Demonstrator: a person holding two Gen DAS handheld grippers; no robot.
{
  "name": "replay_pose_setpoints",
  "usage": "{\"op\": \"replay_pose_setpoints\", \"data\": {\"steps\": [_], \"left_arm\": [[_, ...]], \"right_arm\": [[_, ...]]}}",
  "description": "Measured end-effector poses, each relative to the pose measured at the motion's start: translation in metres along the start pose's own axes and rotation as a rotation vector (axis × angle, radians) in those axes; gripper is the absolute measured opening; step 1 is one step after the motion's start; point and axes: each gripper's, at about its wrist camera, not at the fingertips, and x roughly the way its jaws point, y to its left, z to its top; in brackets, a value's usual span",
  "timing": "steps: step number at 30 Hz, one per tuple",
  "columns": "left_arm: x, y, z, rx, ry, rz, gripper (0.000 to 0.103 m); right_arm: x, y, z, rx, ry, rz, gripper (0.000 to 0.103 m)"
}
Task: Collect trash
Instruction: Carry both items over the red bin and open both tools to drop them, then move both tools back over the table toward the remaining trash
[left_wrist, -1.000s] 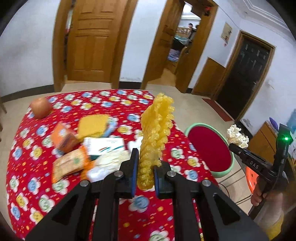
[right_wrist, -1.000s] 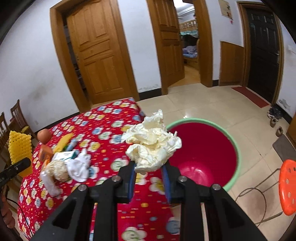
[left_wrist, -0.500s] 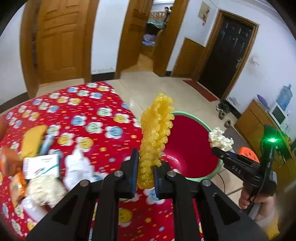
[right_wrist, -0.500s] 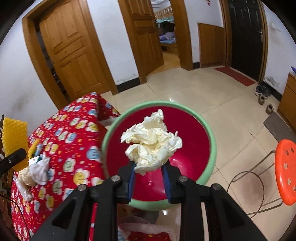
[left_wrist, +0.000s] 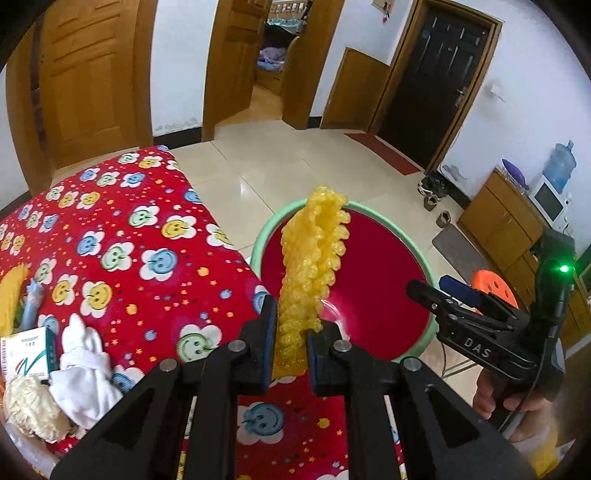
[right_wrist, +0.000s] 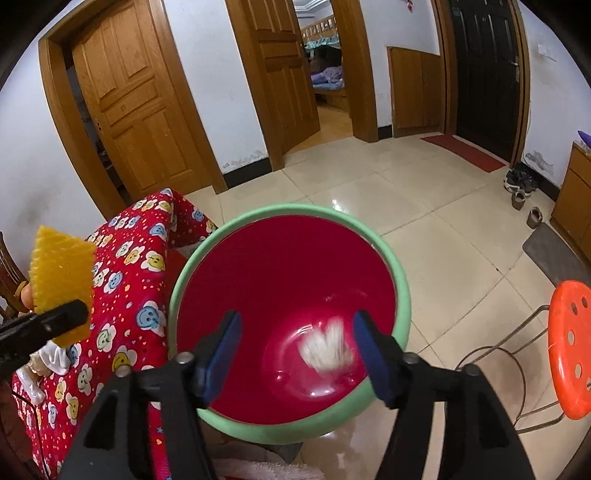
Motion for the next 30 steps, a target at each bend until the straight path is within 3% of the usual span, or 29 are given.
{"op": "replay_pose_setpoints", "data": {"steps": [10, 13, 15, 18, 24, 30], "left_arm": [[0.032, -0.017, 0.002, 0.034, 0.056, -0.033, 0.014], [0.039, -0.023, 0.003, 0.062, 0.069, -0.031, 0.025], [0.042, -0.025, 0.003, 0.07, 0.07, -0.02, 0.043], [0.041, -0.027, 0.004, 0.066, 0.065, -0.002, 0.058], [0.036, -0.022, 0.002, 0.045, 0.057, 0.038, 0.07], [0.024, -0.01, -0.003, 0.02, 0.049, 0.085, 0.075]], "right_arm": [[-0.013, -0.016, -0.003, 0.051, -0.026, -0.042, 0.083], [-0.014, -0.022, -0.005, 0.066, -0.022, -0.052, 0.084], [-0.014, -0.025, -0.006, 0.079, -0.02, -0.058, 0.084], [-0.016, -0.031, -0.007, 0.098, -0.019, -0.059, 0.084], [-0.02, -0.033, -0.009, 0.102, -0.024, -0.059, 0.084], [-0.026, -0.026, -0.01, 0.101, -0.028, -0.049, 0.085]]}}
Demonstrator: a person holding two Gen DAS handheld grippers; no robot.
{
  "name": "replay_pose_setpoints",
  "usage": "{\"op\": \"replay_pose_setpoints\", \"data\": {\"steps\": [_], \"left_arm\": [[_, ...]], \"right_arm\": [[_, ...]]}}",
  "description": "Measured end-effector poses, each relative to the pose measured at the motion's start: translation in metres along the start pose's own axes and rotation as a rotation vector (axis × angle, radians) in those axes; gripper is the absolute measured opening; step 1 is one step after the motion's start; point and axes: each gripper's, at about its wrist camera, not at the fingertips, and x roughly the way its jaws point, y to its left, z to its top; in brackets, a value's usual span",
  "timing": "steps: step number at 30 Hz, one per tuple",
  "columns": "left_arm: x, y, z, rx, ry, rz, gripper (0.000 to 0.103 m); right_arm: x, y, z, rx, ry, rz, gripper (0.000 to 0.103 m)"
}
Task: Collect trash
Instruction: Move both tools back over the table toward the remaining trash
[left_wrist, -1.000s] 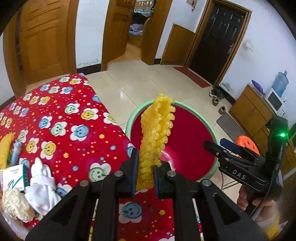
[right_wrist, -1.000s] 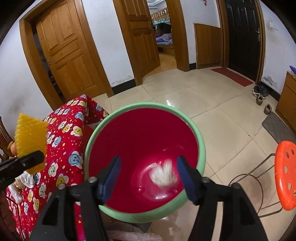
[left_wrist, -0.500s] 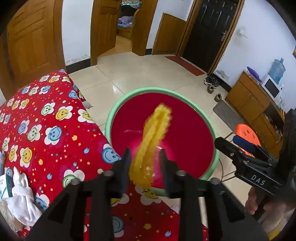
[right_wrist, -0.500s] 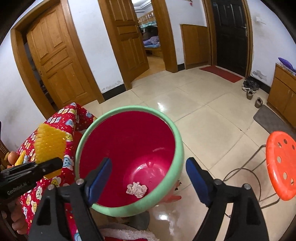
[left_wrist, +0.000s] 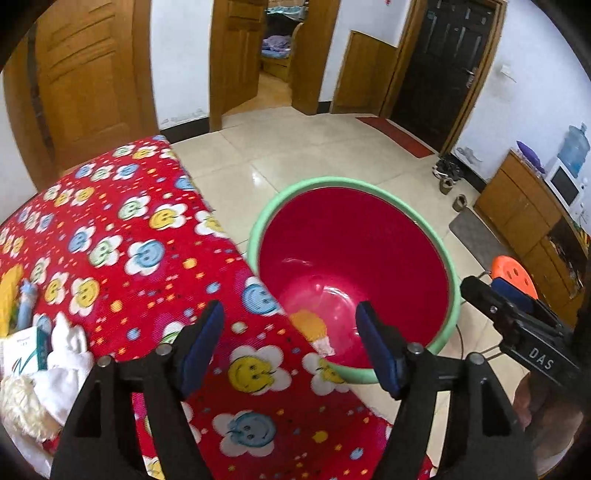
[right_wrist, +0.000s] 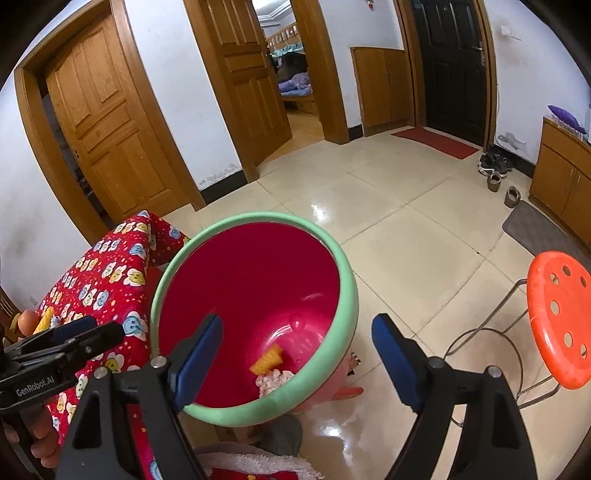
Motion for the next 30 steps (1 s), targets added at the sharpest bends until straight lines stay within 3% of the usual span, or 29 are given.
{"op": "replay_pose_setpoints", "data": {"steps": [9, 20, 30], "left_arm": [[-0.031, 0.023, -0.011, -0.047, -0.042, 0.058, 0.078], [-0.081, 0.057, -0.028, -0.113, -0.101, 0.116, 0.079], [-0.123, 0.104, -0.047, -0.196, -0.152, 0.215, 0.079]], "right_arm": [[-0.019, 0.023, -0.003, -0.034, -0.023, 0.032, 0.091], [-0.035, 0.063, -0.007, -0.084, -0.028, 0.096, 0.091], [-0.045, 0.109, -0.012, -0.151, -0.028, 0.177, 0.091]]}}
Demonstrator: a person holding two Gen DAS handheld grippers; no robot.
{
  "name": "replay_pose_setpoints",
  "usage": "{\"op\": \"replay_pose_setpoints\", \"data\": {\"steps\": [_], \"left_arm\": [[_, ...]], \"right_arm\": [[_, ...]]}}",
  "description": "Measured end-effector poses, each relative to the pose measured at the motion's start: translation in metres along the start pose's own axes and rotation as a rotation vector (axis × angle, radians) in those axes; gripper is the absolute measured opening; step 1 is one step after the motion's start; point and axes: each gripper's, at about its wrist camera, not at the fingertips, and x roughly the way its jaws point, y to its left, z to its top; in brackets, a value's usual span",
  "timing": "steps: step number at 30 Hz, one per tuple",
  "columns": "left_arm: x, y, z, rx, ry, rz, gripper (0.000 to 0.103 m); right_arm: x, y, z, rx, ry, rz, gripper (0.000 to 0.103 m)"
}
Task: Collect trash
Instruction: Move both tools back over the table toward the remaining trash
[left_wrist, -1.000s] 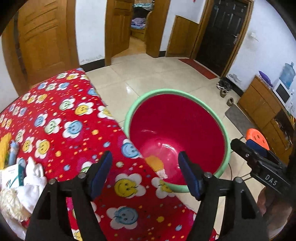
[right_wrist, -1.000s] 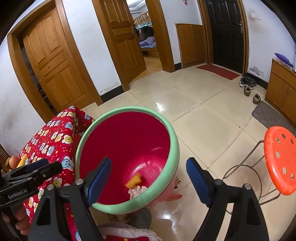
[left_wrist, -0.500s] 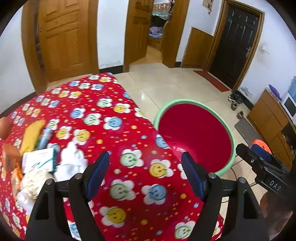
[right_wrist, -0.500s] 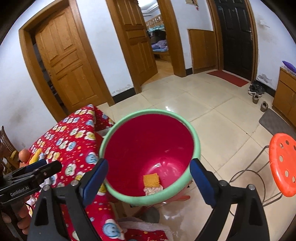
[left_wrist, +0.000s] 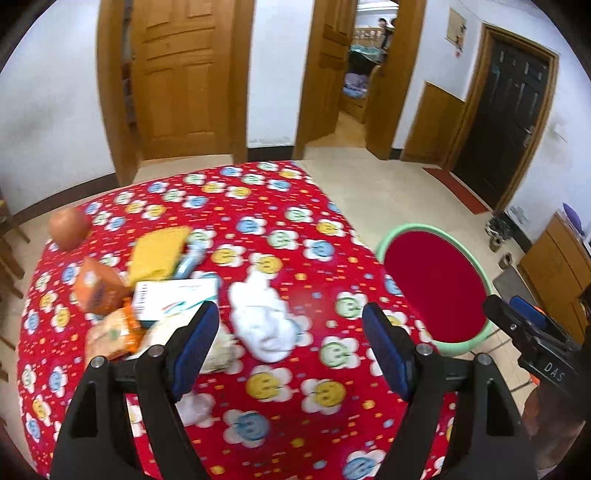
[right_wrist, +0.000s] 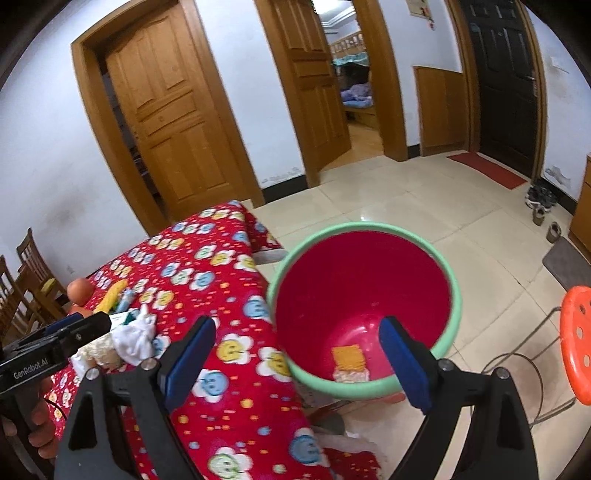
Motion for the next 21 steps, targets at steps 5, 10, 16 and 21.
{"op": "replay_pose_setpoints", "data": {"steps": [5, 10, 16, 21], "left_arm": [[-0.012, 0.032, -0.005, -0.046, -0.019, 0.05, 0.079], [-0.02, 0.065, -0.011, -0.104, -0.03, 0.096, 0.079], [-0.02, 0.103, -0.016, -0.166, -0.03, 0.163, 0.079], [-0.015, 0.131, -0.015, -0.202, -0.033, 0.213, 0.079]], "right_arm": [[0.003, 0.025, 0.001, -0.039, 0.005, 0.039, 0.092], [0.011, 0.048, -0.002, -0.068, 0.022, 0.074, 0.092], [0.024, 0.075, -0.005, -0.096, 0.049, 0.113, 0.092], [0.036, 0.095, -0.009, -0.122, 0.076, 0.145, 0.092]]}}
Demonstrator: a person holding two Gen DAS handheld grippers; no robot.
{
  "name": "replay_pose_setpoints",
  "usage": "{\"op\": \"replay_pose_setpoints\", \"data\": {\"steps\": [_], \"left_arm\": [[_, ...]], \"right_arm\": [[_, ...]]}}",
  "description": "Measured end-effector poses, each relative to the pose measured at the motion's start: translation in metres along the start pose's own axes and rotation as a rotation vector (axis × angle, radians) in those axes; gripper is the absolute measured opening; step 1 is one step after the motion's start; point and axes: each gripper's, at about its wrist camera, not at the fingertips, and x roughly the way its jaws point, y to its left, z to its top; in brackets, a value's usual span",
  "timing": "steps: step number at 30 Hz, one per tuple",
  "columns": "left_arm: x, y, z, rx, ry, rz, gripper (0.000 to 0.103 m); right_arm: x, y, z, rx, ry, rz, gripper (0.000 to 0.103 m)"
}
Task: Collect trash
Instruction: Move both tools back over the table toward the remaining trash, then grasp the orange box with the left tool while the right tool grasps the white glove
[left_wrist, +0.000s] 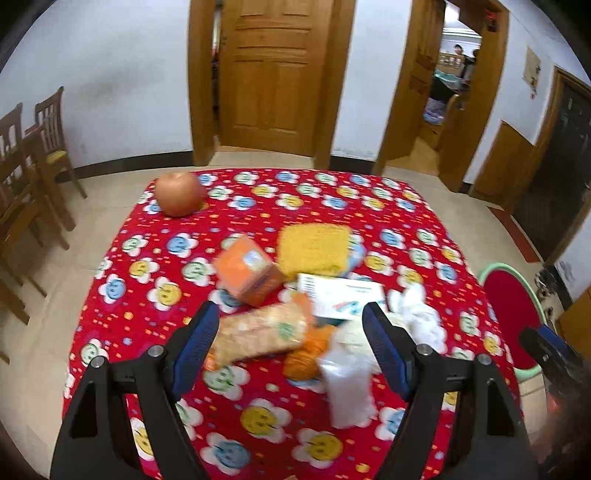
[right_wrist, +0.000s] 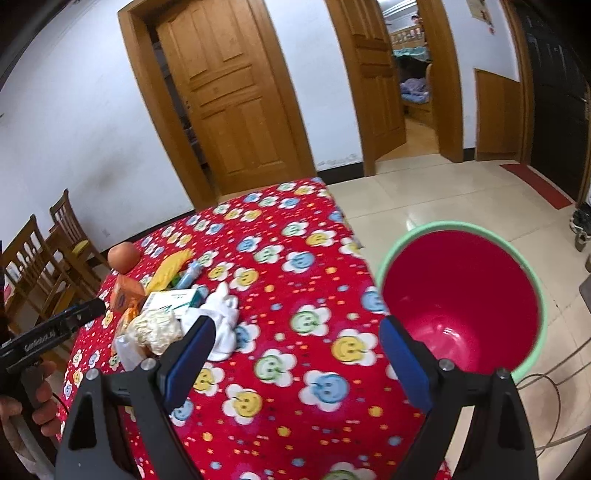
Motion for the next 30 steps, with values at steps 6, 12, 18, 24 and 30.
{"op": "replay_pose_setpoints", "data": {"steps": [6, 12, 18, 24, 30], "left_arm": [[0.021, 0.021, 0.008, -0.019, 0.001, 0.036, 0.079], [0.048, 0.033, 0.018, -0.009, 0.017, 0.046, 0.079], [0.07, 0.039, 0.026, 0.009, 0.042, 0.029, 0.079], [0.09, 0.042, 0.029, 0.008, 0.071, 0.0, 0.079], [0.096, 0.044, 0.026, -0.011, 0.085, -0.052, 0.076]], "right_arm": [[0.02, 0.023, -0.003, -0.031, 0.04, 0.024, 0.092], [0.044, 0.04, -0.007, -0.054, 0.092, 0.029, 0.092], [0.067, 0.049, -0.011, -0.071, 0.141, 0.02, 0.092], [0.088, 0.054, -0.015, -0.078, 0.191, 0.013, 0.092], [0.099, 0.055, -0.018, -0.071, 0.223, 0.049, 0.082]]}}
